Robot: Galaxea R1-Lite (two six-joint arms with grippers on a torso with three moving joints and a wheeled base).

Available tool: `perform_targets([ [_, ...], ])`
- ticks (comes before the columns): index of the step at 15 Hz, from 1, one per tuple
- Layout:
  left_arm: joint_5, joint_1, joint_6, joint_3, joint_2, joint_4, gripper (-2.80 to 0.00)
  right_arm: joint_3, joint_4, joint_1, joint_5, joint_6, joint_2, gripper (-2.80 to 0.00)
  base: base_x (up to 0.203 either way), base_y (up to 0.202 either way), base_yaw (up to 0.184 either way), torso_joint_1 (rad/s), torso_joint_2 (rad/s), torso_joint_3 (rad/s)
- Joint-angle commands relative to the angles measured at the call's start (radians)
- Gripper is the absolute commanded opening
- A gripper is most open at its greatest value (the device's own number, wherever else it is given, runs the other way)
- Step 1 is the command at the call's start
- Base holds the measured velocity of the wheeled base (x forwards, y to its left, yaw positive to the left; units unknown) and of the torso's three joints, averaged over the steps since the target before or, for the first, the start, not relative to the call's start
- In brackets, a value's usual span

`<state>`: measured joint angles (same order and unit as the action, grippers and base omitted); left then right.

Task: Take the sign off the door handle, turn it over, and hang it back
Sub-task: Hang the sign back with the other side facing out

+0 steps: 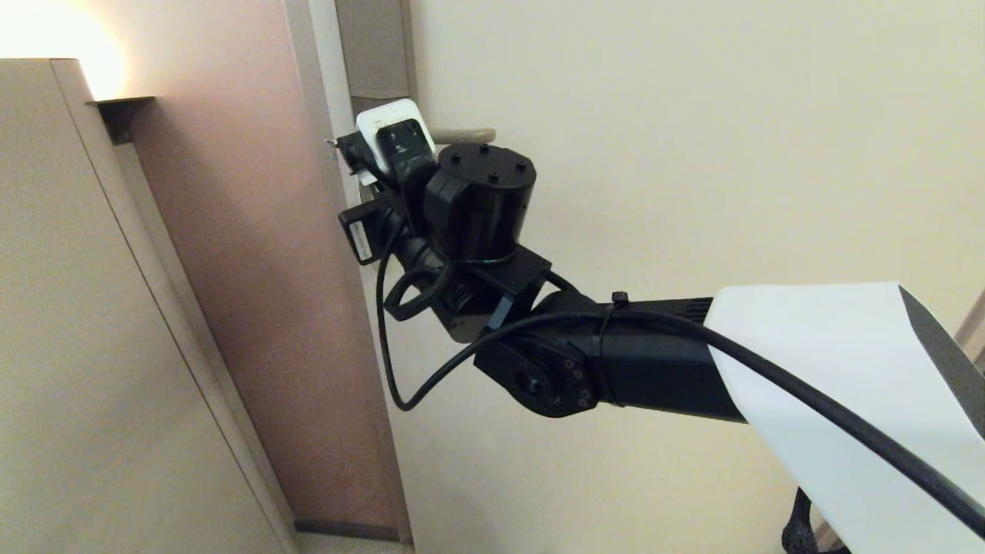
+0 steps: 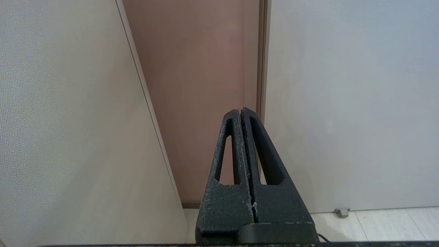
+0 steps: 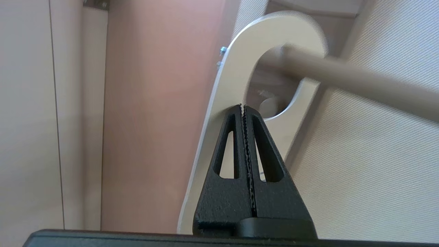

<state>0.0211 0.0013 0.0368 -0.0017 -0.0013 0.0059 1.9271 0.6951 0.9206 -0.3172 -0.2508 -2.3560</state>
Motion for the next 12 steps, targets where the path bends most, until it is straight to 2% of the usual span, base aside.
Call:
perform_targets([
  [1,0.000,0.000,0.000,0.000,0.001,0.000,-2.80,0.007,0.006,0.003,-0.002,-0.002,-0.020,-2.80,0.000,0.000,0.000,0.000,0.00,0.000],
  [12,0.000,0.000,0.000,0.000,0.001,0.000,-2.80,0.047,0.018,-0.025,-0.003,-0.004,-0.120,-2.80,0.000,0.000,0.000,0.000,0.00,0.000],
])
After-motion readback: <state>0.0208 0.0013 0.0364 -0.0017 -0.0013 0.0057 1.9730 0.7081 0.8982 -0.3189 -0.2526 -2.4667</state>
